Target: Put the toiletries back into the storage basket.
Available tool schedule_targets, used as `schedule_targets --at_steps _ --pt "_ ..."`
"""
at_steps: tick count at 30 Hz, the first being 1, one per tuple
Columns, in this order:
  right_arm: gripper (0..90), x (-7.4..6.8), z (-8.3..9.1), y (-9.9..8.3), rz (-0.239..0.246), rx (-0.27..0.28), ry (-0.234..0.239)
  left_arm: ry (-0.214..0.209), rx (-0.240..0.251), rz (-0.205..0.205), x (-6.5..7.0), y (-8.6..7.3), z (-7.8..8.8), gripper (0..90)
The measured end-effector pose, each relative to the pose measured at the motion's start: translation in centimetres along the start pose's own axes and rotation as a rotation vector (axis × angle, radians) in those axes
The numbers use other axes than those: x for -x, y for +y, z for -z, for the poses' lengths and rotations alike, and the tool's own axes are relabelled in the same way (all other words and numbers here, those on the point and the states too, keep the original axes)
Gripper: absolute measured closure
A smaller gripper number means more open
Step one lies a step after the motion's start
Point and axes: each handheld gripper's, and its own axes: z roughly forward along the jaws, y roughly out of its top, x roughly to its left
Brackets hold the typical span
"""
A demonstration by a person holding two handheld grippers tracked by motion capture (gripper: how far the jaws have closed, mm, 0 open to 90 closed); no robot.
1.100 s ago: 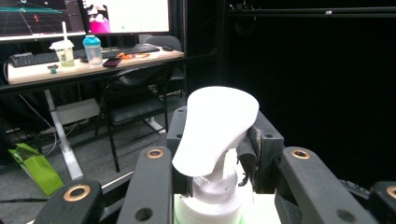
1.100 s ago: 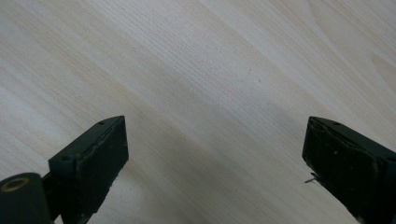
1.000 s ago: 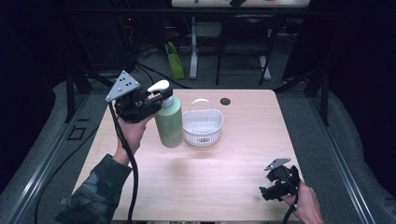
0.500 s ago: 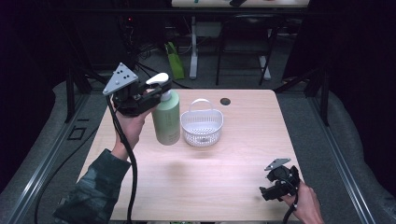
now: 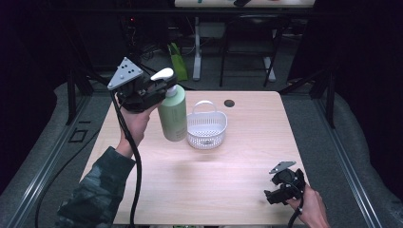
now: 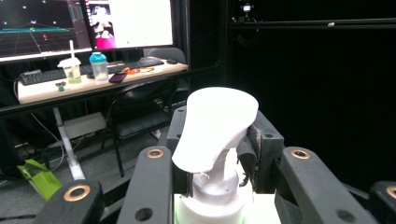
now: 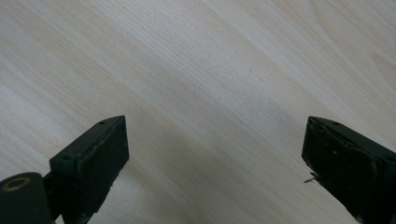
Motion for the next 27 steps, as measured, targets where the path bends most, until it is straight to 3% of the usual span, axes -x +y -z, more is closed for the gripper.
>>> schedule_targets --at_steps 27 --pt "7.0 0.0 0.0 0.0 0.002 -0.002 -0.002 -0.008 0.022 -0.038 0.4 2.7 -2.0 67.3"
